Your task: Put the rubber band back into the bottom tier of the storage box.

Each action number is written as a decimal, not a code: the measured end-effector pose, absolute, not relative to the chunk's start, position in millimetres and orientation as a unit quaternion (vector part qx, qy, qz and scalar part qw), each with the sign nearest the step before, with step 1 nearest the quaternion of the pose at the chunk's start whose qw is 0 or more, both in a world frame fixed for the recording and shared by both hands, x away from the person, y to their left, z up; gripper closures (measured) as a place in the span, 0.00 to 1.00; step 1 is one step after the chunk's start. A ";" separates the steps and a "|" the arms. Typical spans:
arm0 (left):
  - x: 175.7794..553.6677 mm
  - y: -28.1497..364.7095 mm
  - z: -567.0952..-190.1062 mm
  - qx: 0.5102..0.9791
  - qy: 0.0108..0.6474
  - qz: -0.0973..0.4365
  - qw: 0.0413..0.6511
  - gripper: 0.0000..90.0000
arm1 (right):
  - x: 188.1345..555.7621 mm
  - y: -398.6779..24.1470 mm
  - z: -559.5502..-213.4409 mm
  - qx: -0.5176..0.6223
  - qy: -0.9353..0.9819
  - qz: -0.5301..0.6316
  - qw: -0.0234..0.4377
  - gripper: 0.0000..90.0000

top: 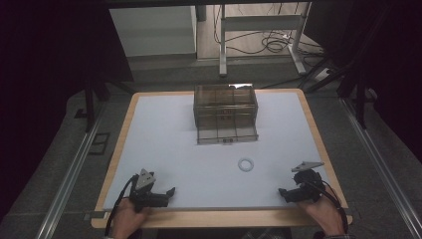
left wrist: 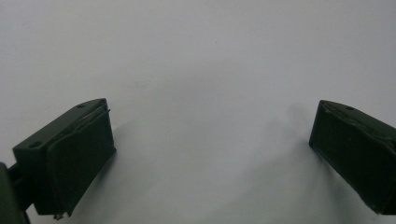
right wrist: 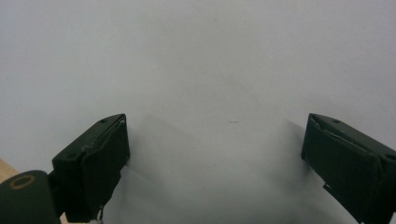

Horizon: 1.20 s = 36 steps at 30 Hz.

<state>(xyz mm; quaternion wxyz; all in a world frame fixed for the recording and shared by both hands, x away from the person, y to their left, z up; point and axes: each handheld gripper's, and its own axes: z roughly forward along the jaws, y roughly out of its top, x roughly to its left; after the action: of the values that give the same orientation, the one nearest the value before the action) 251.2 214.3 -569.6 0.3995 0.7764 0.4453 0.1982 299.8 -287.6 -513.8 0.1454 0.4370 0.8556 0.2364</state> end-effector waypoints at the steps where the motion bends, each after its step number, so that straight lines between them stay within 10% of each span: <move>1: 251.2 214.3 -569.6 0.776 0.445 0.198 0.399 0.00 | 299.8 -287.2 -513.4 0.438 0.855 0.234 0.146 0.10; 36: 251.2 214.1 -569.8 0.775 0.446 0.198 0.401 0.00 | 327.2 -269.8 -490.6 0.443 0.857 0.248 0.090 0.39</move>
<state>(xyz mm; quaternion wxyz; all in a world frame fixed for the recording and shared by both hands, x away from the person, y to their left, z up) 251.2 214.1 -569.8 0.4013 0.7749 0.4464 0.1978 327.2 -269.8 -490.6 0.0901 0.4426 0.8571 0.2477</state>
